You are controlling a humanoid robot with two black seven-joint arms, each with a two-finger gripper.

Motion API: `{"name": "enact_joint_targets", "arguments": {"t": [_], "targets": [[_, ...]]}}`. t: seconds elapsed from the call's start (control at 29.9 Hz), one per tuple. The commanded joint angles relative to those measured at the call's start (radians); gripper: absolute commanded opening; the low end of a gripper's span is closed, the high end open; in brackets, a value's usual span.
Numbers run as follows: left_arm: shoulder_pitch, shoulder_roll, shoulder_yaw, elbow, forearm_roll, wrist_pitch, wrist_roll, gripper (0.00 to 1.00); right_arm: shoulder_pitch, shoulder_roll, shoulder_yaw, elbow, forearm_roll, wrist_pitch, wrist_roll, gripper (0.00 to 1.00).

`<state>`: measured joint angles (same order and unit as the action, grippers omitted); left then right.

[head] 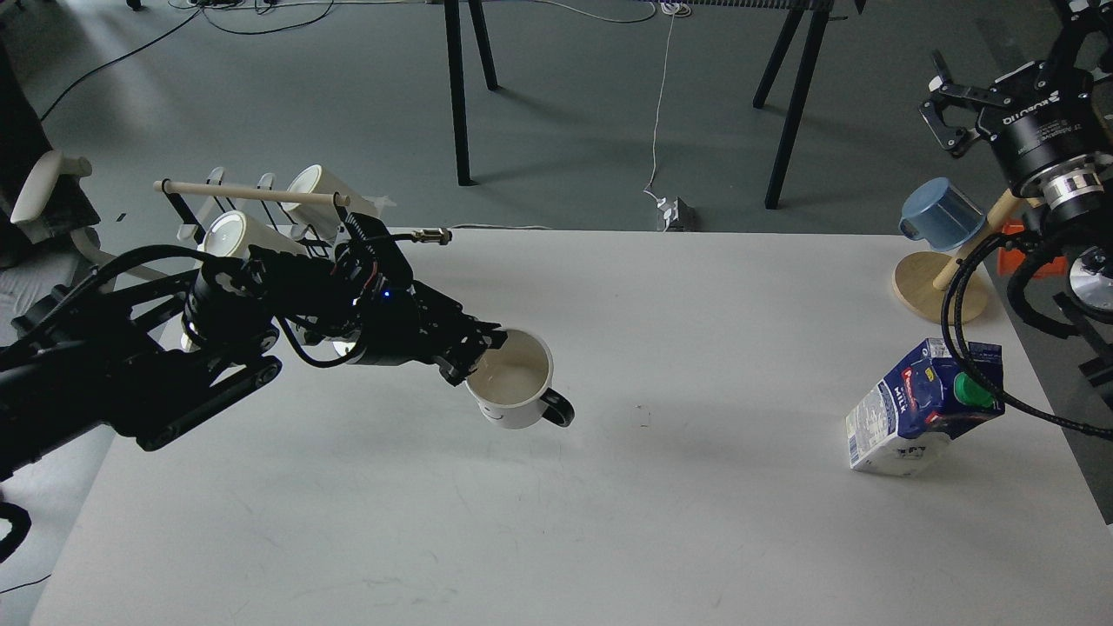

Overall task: Place cup and milk with both arms
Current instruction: 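Carry the white mug with the left gripper toward the table center and set it down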

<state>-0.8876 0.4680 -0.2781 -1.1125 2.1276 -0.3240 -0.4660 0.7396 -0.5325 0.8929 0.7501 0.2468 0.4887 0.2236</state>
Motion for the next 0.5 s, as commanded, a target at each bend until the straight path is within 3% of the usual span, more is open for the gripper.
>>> {"name": "enact_joint_targets", "arguments": {"t": [0.0, 0.33, 0.47], "targets": [[0.010, -0.120, 0.005, 0.039, 0.054, -0.009, 0.053, 0.06, 0.003, -0.001, 0.003, 0.005, 0.000, 0.000, -0.001, 1.00], [0.053, -0.239, 0.008, 0.046, 0.054, -0.018, 0.135, 0.07, 0.030, -0.003, -0.003, 0.011, 0.000, 0.000, -0.003, 1.00], [0.074, -0.311, 0.007, 0.078, 0.054, -0.024, 0.138, 0.07, 0.029, 0.003, -0.005, 0.009, 0.000, 0.000, -0.003, 1.00]]}}
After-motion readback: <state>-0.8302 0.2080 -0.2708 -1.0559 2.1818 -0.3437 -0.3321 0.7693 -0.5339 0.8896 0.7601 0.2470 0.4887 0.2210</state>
